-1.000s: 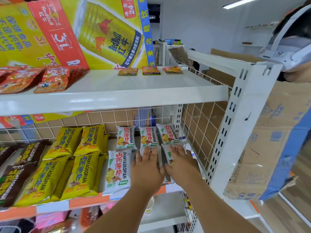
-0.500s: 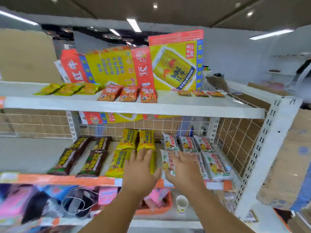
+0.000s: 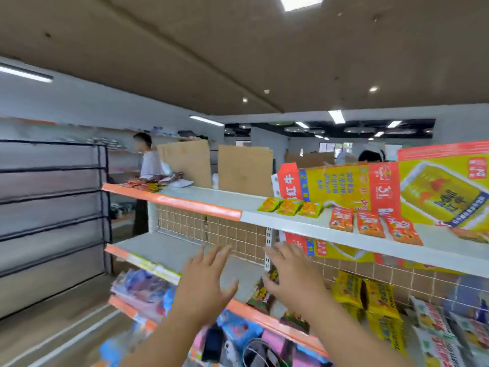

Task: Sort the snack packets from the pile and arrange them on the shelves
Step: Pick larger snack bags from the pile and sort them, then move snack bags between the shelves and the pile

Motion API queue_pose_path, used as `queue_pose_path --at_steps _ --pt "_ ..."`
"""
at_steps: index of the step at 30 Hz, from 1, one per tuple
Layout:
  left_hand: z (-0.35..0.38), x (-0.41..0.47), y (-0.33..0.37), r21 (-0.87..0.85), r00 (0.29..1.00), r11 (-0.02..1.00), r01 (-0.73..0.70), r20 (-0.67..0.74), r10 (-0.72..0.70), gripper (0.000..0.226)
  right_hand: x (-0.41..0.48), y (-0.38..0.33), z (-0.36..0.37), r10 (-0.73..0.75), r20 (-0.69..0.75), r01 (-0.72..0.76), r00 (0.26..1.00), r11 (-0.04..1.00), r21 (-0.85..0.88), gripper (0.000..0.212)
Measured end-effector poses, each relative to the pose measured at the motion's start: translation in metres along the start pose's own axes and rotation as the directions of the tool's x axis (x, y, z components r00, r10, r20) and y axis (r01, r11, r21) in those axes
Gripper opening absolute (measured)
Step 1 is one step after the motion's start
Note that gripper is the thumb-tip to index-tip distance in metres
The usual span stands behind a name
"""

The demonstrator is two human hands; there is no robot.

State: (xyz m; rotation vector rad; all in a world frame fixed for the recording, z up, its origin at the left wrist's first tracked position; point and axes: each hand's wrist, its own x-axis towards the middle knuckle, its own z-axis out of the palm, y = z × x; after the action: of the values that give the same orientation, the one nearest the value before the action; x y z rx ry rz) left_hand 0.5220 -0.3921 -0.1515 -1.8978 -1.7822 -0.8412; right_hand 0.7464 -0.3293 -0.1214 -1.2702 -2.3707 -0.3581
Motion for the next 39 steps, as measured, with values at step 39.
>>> queue_pose_path --at_steps 39 --pt "0.048 0.364 -0.263 0.219 0.988 0.972 0.084 -0.142 -0.053 0.056 0.516 -0.009 0.069 -0.259 -0.272 0.299 0.927 0.947 0.117 0.036"
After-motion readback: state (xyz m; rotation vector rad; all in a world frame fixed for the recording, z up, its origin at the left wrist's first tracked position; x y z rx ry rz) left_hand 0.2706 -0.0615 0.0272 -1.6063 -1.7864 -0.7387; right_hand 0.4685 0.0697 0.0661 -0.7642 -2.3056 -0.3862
